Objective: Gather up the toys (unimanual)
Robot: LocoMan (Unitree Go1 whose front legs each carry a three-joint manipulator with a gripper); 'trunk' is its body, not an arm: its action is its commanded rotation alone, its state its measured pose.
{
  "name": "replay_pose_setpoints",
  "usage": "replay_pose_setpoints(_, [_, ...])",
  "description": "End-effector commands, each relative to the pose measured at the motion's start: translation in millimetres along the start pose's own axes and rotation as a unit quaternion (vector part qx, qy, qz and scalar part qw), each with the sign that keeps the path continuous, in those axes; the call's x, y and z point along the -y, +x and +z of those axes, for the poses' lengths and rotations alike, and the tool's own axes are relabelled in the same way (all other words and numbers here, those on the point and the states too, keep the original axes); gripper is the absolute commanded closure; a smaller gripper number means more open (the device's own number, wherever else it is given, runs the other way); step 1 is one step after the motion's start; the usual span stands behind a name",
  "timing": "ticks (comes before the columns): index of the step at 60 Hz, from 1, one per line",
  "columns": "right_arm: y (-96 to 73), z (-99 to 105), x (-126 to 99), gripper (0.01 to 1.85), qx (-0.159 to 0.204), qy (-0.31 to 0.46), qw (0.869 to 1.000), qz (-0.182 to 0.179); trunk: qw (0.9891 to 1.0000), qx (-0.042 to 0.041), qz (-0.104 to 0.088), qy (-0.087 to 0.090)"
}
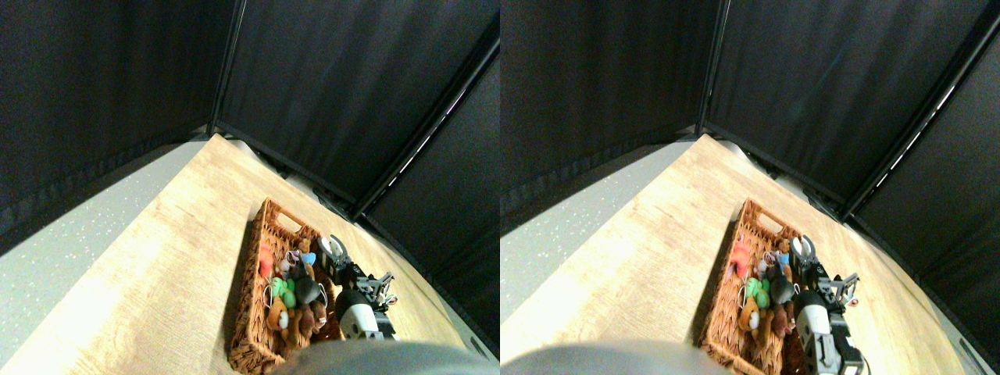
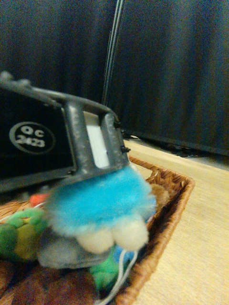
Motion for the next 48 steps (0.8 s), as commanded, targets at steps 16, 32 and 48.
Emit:
replay_pose_setpoints(16, [-4.2,5,-11,0.95,-0.011,-0.018,1.000,0.001,0.9998,-0.0079,0.009,-0.014])
replay_pose_setpoints(32, [-4.3,18,-9,0.92,0.019,-0.032,0.999,0.005,0.9999,-0.0114,0.003,-0.004])
replay_pose_setpoints(48, [-4.4,67,11,1.33,0.120,-0.034,0.992,0.016,0.9995,-0.0169,-0.013,0.022])
